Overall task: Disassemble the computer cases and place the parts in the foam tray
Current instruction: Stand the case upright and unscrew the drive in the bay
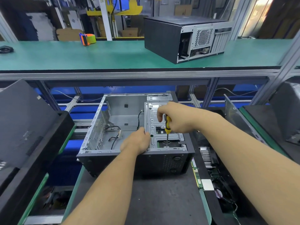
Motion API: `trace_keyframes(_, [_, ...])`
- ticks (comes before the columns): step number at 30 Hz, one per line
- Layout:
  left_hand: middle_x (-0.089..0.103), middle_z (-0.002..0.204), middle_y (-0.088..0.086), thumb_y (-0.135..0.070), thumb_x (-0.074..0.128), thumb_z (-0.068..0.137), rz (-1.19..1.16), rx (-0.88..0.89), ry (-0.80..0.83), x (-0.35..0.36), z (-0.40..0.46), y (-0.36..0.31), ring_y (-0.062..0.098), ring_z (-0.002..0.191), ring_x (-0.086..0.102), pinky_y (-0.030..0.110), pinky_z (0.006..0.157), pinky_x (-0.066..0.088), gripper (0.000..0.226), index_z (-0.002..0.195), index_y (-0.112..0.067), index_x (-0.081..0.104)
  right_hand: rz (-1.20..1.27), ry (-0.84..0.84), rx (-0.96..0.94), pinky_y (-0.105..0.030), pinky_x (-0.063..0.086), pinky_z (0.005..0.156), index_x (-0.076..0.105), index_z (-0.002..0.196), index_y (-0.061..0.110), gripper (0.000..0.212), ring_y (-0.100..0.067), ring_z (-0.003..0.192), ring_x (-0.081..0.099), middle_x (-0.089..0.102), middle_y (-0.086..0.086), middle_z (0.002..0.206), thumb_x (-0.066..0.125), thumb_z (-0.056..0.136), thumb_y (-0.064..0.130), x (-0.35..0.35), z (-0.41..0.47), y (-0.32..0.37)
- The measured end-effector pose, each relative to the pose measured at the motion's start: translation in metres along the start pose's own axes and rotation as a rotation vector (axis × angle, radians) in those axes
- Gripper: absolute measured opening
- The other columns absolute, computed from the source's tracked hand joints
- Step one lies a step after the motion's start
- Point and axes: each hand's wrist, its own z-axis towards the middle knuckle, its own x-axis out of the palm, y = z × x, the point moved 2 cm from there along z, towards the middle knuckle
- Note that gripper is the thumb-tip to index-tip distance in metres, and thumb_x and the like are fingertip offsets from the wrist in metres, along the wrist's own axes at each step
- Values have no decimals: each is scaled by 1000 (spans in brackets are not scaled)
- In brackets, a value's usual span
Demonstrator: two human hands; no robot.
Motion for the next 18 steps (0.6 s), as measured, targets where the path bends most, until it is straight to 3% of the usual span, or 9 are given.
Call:
trace_keyframes(2, [58,113,2,-39,23,101,8,1,-16,0,-1,0,27,98,54,40,79,40,30,109,-25,47,-53,-24,39,-35,48,75,52,107,20,19,-20,88,53,49,0,101,63,94,29,2,1,-1])
trace_keyframes(4, [59,115,3,-39,23,101,8,3,-33,-1,-2,0,27,97,53,40,77,39,29,111,-25,45,-161,-67,126,-37,47,73,50,95,15,37,-25,85,56,52,-1,91,49,99,52,1,2,-1])
trace_keyframes(5, [61,118,4,-39,23,101,8,4,-39,-1,-3,-1,27,97,53,40,78,39,29,114,-25,45,-212,-97,157,-37,46,70,50,90,14,43,-27,81,56,52,-3,85,42,102,54,0,3,-2])
trace_keyframes(7, [62,121,5,-40,23,100,11,5,-40,-2,-4,-1,28,97,53,40,78,39,30,116,-25,44,-253,-126,153,-37,45,69,48,83,15,39,-29,77,53,51,-6,82,40,105,46,1,4,-2])
trace_keyframes(11, [63,121,7,-40,24,100,17,4,-42,-3,-6,-1,29,96,55,41,78,41,28,112,-25,44,-124,-91,34,-34,42,69,51,102,19,3,-21,83,54,55,-1,95,51,102,22,2,3,-1])
trace_keyframes(13, [63,123,8,-40,24,100,23,1,-50,-3,-7,-2,29,96,54,41,78,40,29,115,-24,44,-56,-59,-19,-29,36,62,50,107,22,18,-10,75,47,47,5,90,55,96,9,2,2,1])
trace_keyframes(15, [63,124,8,-40,24,101,26,-1,-53,-3,-7,-2,29,96,53,41,77,39,29,116,-24,43,-14,-37,-22,-29,39,60,49,106,25,30,-9,75,47,44,5,91,56,89,1,1,0,2])
trace_keyframes(18, [63,125,9,-39,24,102,23,1,-58,-3,-7,-2,29,96,53,41,78,40,31,119,-24,44,-5,-35,28,-40,51,79,50,108,24,23,-23,89,56,44,0,105,63,90,18,5,0,1])
